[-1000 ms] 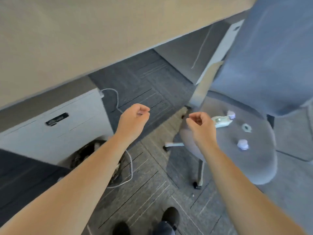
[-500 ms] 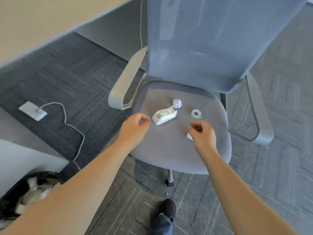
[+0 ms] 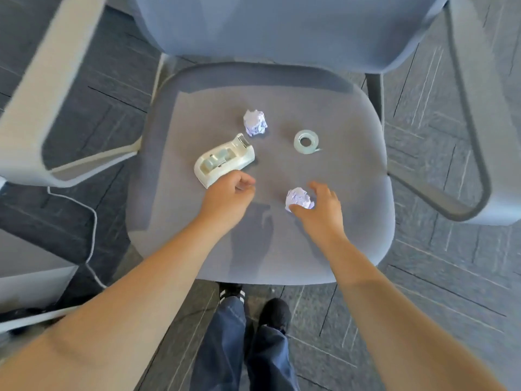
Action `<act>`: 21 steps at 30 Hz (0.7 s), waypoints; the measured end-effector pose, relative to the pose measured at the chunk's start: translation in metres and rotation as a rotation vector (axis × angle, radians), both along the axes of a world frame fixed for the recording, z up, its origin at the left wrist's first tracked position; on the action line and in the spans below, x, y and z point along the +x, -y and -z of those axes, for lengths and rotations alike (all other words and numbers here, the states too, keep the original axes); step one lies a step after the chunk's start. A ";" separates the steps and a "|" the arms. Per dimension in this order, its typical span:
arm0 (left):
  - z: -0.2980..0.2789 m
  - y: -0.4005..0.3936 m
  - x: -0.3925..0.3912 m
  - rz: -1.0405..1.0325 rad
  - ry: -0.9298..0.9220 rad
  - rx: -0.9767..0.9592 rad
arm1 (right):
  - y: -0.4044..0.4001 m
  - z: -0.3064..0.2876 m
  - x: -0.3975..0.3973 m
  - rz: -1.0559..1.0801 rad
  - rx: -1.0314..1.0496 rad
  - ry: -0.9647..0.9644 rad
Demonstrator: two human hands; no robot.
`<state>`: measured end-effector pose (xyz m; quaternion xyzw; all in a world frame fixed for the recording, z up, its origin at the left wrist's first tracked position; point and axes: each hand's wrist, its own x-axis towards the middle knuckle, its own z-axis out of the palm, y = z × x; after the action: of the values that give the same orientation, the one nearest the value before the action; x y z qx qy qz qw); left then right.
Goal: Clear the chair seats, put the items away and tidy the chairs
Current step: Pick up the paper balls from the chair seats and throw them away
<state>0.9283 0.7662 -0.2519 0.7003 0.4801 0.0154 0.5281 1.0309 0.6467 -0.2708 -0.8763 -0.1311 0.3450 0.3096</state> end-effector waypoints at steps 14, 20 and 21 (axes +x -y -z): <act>0.007 -0.048 0.057 0.007 0.055 0.027 | -0.052 0.011 0.025 0.167 0.104 0.022; 0.017 -0.095 0.110 0.097 -0.046 0.204 | -0.086 -0.001 0.065 0.223 0.207 -0.019; 0.023 -0.101 0.118 0.154 -0.111 0.220 | -0.088 0.000 0.070 0.226 0.222 -0.018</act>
<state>1.0461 0.8667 -0.2750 0.7884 0.4490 -0.0114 0.4203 1.1009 0.7350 -0.2706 -0.8427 -0.0663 0.2993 0.4426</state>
